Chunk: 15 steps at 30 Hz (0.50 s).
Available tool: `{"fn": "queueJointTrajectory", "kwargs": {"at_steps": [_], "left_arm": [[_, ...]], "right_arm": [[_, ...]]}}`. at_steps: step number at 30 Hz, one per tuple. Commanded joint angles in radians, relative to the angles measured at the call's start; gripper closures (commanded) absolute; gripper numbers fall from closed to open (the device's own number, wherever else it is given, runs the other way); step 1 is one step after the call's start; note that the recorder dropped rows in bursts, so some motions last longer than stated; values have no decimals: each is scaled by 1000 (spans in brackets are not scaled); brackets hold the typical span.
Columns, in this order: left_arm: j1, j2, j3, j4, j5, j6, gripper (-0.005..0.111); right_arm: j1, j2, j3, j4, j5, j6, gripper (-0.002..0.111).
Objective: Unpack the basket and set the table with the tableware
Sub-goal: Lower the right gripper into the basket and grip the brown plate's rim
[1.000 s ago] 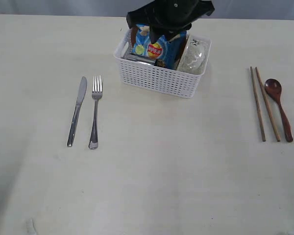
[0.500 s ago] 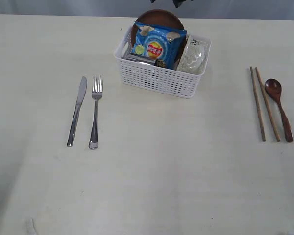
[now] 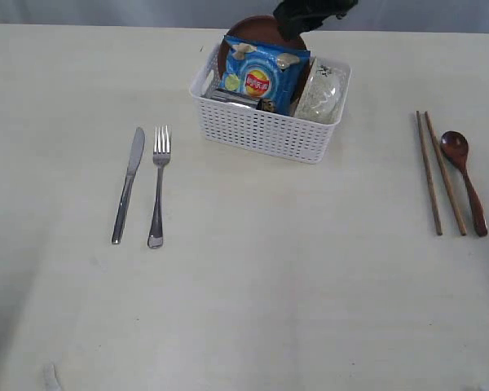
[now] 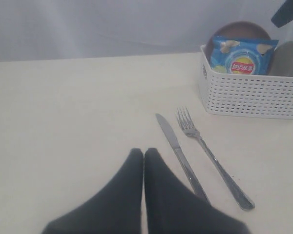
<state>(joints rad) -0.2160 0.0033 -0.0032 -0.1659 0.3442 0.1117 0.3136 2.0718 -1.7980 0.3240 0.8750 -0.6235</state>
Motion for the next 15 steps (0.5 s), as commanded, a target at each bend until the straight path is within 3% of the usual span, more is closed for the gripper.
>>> {"fn": "queueJointTrajectory", "kwargs": {"at_steps": [1, 15], "left_arm": [[-6, -3, 3, 4, -2, -2, 107], [-6, -3, 3, 4, -2, -2, 107]], "right_arm": [[-33, 25, -3, 49, -29, -58, 43], [-44, 125, -3, 119, -106, -229, 42]]}}
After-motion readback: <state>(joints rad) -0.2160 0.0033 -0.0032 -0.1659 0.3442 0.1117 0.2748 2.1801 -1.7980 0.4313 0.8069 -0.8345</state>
